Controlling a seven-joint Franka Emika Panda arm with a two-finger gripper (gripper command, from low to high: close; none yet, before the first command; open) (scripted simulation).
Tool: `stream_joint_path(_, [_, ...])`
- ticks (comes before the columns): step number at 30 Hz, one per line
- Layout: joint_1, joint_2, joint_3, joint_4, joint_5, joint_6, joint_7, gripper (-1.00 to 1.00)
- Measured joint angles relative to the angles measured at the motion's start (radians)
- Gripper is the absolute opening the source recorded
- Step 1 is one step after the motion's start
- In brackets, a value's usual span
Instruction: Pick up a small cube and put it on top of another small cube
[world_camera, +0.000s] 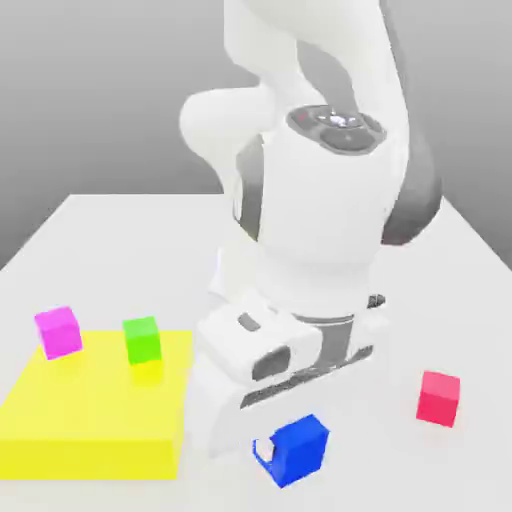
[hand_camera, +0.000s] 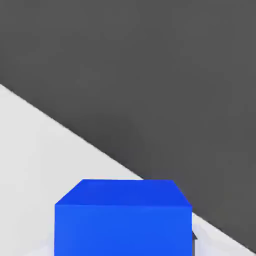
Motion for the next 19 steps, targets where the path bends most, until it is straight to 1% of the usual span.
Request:
stream_joint_path(2, [-0.105, -0.072, -0.055, -0.061, -0.015, -0.008, 0.027, -1.00])
stream_joint_path(4, [-0.252, -0.165, -0.109, -0.137, -0.039, -0.023, 0.062, -1.00])
stream_joint_path(9, [-0.447, -0.376, -0.229, -0.317, -0.084, -0.053, 0.136, -1.00])
stream_joint_path(11, [-0.471, -0.374, -0.258, -0.354, -0.072, -0.017, 0.133, -1.00])
stream_joint_path(15, [-0.458, -0.262, -0.286, -0.388, -0.013, 0.122, 0.091, -1.00])
stream_joint_path(16, [-0.456, -0.236, -0.289, -0.393, -0.001, 0.152, 0.081, 1.00])
stream_joint_path(19, [-0.456, -0.236, -0.289, -0.393, -0.001, 0.152, 0.081, 1.00])
